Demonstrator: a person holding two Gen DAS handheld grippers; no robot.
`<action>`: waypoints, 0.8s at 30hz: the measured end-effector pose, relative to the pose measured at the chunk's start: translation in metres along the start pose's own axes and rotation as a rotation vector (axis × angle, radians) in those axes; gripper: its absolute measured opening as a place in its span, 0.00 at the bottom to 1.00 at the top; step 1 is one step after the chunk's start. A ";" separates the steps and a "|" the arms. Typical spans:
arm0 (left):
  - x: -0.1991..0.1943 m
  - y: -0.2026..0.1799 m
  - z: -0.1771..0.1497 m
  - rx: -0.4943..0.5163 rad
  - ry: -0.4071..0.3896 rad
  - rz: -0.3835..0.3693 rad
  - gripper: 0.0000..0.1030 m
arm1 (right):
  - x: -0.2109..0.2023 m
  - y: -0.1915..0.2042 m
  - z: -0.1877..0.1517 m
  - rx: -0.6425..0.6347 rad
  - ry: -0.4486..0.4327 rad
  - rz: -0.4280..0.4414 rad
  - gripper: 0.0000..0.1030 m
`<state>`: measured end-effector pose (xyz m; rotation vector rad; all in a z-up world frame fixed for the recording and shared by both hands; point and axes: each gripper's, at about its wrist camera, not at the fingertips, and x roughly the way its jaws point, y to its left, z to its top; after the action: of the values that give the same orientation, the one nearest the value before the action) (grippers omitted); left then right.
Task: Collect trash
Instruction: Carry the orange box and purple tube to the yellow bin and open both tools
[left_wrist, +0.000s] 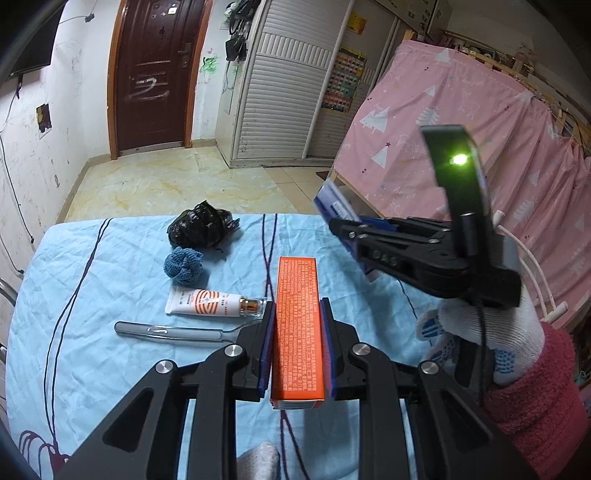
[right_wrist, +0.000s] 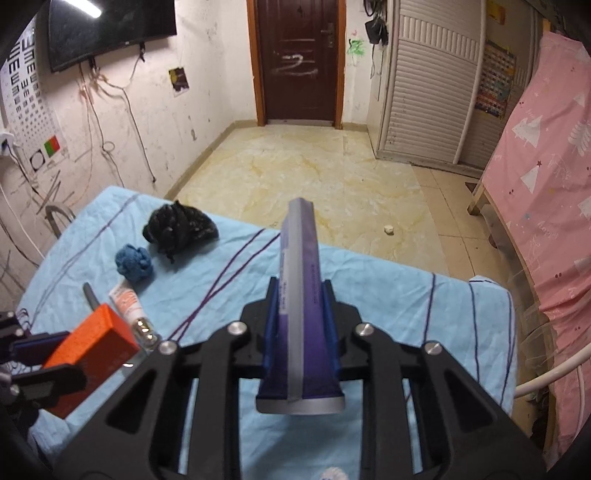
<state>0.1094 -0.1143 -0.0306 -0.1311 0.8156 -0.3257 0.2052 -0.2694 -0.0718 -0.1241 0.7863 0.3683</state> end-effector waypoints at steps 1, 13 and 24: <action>-0.001 -0.003 0.000 0.005 -0.001 0.000 0.13 | -0.006 -0.001 0.000 0.001 -0.009 0.001 0.20; 0.000 -0.070 0.000 0.121 -0.008 -0.027 0.13 | -0.085 -0.046 -0.030 0.088 -0.147 -0.018 0.20; 0.016 -0.151 -0.010 0.258 0.019 -0.097 0.13 | -0.140 -0.124 -0.089 0.245 -0.216 -0.112 0.20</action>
<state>0.0771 -0.2615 -0.0122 0.0742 0.7805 -0.5208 0.1015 -0.4451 -0.0383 0.0996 0.6022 0.1736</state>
